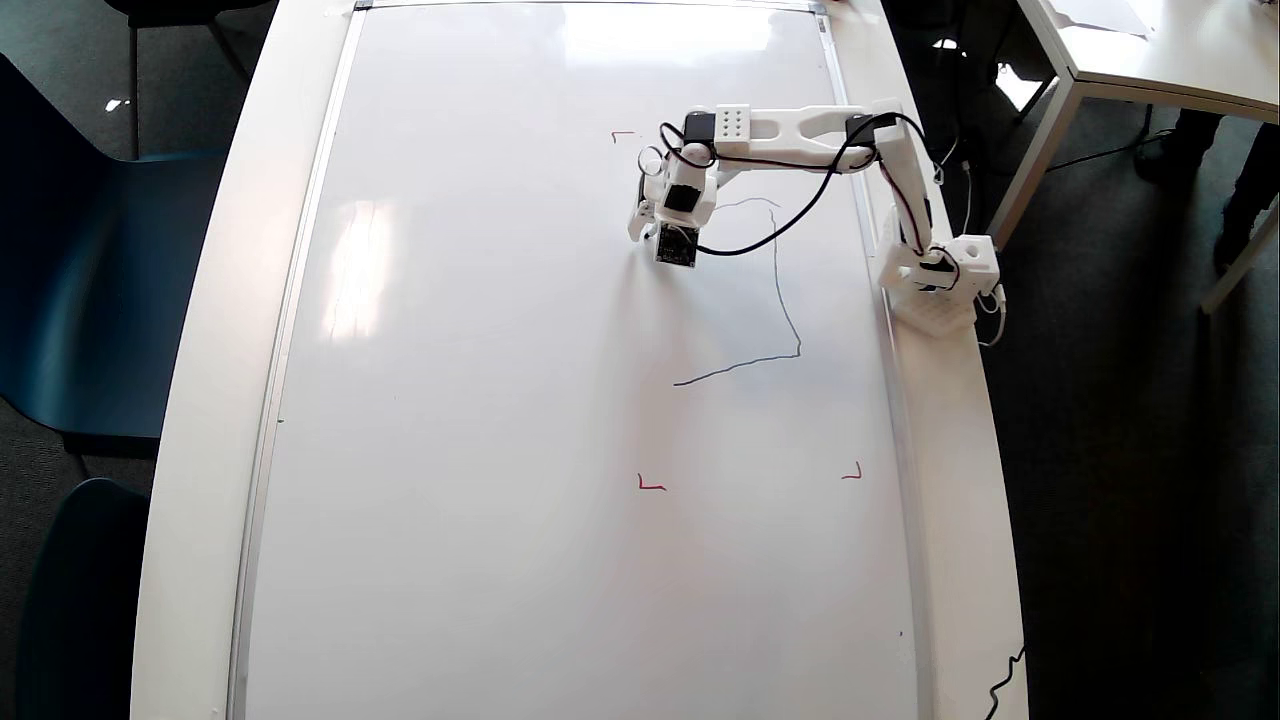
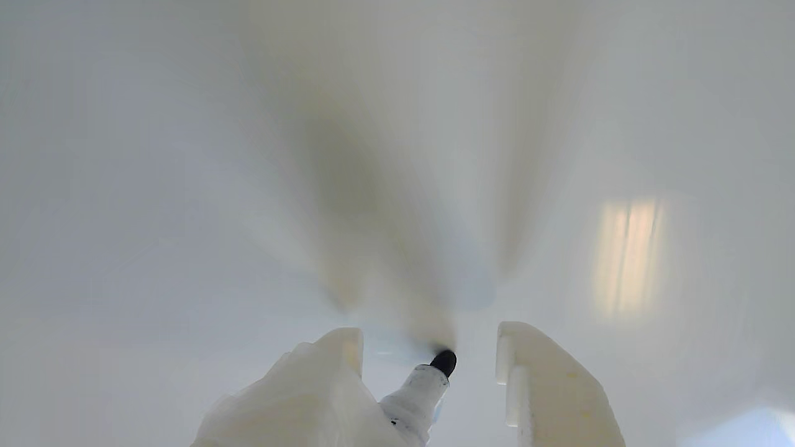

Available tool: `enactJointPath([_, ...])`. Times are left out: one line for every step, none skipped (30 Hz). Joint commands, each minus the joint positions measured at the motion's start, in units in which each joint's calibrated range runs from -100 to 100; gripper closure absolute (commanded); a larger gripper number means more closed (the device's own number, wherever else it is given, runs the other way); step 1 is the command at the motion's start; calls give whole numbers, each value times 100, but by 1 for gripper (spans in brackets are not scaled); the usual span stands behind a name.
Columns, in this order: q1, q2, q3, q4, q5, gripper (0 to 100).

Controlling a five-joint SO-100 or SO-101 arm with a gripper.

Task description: Draw on a whiteboard a robot head using a pen attached to the gripper

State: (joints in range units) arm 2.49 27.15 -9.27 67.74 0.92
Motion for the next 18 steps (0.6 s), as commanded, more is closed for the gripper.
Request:
enactJointPath([-326,-27,42,298,-87,85])
enactJointPath([-422,-27,42,351,-162,85])
enactJointPath([-474,-27,42,359,-200,85])
enactJointPath([-525,-27,33,411,-216,85])
enactJointPath([-584,-27,24,455,-232,85])
enactJointPath([-643,-27,33,464,-237,85])
enactJointPath([-746,-27,33,498,-296,85])
enactJointPath([-798,-27,33,507,-312,85])
enactJointPath([-857,-27,33,507,-334,85])
enactJointPath([-908,-27,15,524,-355,85])
enactJointPath([-1019,-36,-21,542,-403,85])
enactJointPath([-1085,-61,-21,542,-436,85])
enactJointPath([-1137,-111,-12,542,-462,85])
enactJointPath([-1210,-161,15,542,-479,85])
enactJointPath([-1291,-187,33,542,-500,85])
enactJointPath([-1446,-245,42,542,-575,85])
enactJointPath([-1542,-271,42,542,-607,85])
enactJointPath([-1615,-296,42,542,-634,85])
